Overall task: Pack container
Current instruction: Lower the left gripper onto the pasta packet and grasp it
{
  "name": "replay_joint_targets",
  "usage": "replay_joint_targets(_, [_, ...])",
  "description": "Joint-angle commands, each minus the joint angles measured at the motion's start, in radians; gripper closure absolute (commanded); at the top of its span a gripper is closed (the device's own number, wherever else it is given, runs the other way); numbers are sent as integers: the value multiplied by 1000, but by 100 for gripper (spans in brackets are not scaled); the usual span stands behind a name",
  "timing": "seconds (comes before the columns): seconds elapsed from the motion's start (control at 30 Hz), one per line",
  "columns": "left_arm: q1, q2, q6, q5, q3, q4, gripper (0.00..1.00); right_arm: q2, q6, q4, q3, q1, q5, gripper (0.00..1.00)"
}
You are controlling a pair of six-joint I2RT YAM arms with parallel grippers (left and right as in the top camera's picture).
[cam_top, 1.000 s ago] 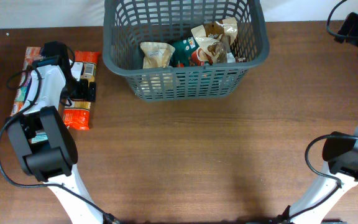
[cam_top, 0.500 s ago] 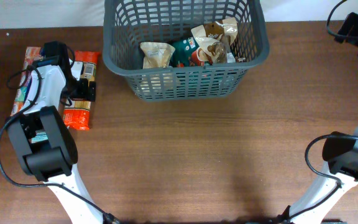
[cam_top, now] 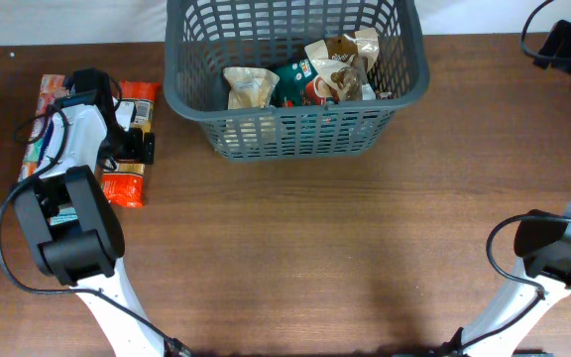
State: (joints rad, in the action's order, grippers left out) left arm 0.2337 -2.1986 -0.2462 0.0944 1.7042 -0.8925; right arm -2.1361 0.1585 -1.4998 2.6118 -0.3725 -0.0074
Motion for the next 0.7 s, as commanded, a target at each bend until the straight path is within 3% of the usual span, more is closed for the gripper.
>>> replay_joint_targets(0.0, [3, -18, -13, -4, 11, 2, 1, 13, 7, 0, 3, -1, 9, 1])
replay_joint_targets(0.67, [3, -77, -12, -5, 11, -17, 0, 13, 7, 0, 3, -1, 9, 1])
